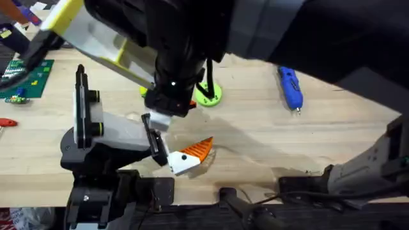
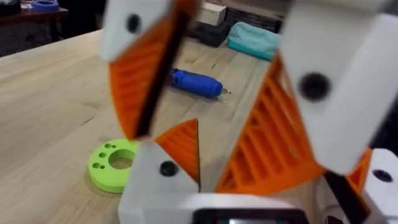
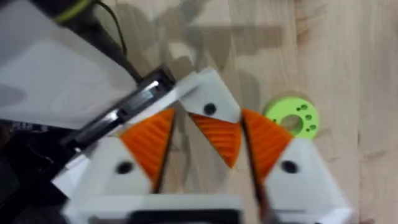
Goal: Pick up the gripper from the table and insert it into the empty holder that is missing its gripper. Then pick up a screw, insert it into the mounting hole, and use the screwdriver to tighten it. Finally, clean up the table by picking up the vegetable and placing it into the bucket.
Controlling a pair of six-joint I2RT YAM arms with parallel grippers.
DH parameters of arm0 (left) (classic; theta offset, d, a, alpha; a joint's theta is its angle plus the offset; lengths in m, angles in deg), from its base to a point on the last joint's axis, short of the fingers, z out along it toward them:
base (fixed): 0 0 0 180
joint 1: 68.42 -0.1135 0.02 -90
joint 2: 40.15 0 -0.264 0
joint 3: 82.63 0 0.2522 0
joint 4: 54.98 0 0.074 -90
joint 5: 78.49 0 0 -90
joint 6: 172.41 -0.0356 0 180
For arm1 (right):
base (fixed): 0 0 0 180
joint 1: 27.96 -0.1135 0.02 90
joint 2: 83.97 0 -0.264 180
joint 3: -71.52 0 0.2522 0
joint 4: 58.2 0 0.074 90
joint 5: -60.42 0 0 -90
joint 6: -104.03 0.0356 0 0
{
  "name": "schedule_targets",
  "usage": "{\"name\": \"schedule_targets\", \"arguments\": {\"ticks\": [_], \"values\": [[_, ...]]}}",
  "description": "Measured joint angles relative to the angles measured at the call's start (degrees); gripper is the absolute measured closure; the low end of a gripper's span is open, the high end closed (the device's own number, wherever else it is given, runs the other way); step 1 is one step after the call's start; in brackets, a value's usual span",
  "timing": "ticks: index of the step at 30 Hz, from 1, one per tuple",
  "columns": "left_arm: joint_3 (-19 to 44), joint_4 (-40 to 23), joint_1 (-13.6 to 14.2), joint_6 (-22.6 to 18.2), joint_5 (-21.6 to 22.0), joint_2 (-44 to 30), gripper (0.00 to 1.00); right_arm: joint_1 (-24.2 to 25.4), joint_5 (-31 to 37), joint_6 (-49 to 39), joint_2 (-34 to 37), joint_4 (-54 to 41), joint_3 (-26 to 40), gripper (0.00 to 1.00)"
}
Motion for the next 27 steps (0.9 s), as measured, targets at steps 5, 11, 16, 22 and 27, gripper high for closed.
{"name": "schedule_targets", "arguments": {"ticks": [5,11,16,22,27], "values": [[0.0,0.0,0.0,0.0,-0.1,0.0,0.013,1.3,1.0,-0.3,0.0,-0.8,0.7,0.008],[0.0,0.0,0.0,-0.2,-0.1,0.0,0.050,0.7,0.5,-0.3,-0.9,-3.1,1.0,0.005],[0.0,0.0,0.0,-0.3,-0.1,0.0,0.208,0.7,-0.3,-0.3,-4.2,-6.1,1.0,0.004],[0.0,0.0,0.0,-0.5,0.0,0.0,0.968,2.9,-1.2,-0.3,-9.7,-9.9,1.3,0.003],[0.0,0.0,0.0,-0.5,0.0,0.0,0.996,5.9,-4.8,-1.5,-12.0,-13.3,1.4,0.004]]}}
